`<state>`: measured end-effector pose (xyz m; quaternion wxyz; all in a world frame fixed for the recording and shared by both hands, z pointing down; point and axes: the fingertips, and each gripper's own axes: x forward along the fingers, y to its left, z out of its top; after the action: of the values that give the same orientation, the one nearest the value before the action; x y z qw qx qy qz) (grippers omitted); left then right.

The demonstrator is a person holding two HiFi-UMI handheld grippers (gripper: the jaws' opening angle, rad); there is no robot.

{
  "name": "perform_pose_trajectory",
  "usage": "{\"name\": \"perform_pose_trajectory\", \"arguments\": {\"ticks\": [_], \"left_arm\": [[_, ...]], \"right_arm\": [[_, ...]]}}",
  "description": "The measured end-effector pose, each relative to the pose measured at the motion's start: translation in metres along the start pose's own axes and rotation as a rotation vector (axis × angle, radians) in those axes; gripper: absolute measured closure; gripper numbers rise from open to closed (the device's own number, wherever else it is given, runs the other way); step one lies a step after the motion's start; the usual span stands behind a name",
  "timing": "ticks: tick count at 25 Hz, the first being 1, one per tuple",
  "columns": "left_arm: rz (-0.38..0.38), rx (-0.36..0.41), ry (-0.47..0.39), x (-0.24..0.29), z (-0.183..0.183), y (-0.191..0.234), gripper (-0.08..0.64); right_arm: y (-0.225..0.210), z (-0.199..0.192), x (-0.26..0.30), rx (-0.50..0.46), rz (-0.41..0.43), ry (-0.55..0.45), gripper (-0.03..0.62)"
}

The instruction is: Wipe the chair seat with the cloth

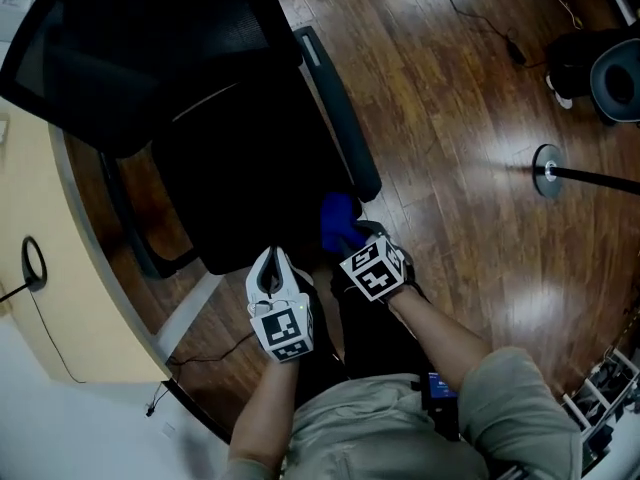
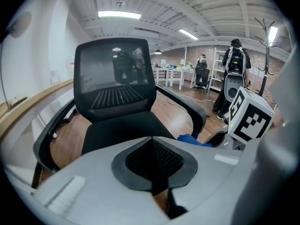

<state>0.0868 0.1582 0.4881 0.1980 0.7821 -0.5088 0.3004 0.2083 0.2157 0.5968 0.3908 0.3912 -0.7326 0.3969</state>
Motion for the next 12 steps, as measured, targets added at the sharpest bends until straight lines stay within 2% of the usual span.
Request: {"name": "perform_pose_trajectory", "arguments": {"ticks": [6,12], "left_arm": [[0.067,-0.043,-0.047,-0.049,0.036,0.032,0.555],[0.074,-0.077,-0.069,-0.102,0.047,0.066,0.555]], "right_arm": [[0.051,0.056,-0.042,-0.139,0.015,-0.087,0.491],[0.100,0.098,-0.085,-0.204,0.008,-0.153,0.491]]}}
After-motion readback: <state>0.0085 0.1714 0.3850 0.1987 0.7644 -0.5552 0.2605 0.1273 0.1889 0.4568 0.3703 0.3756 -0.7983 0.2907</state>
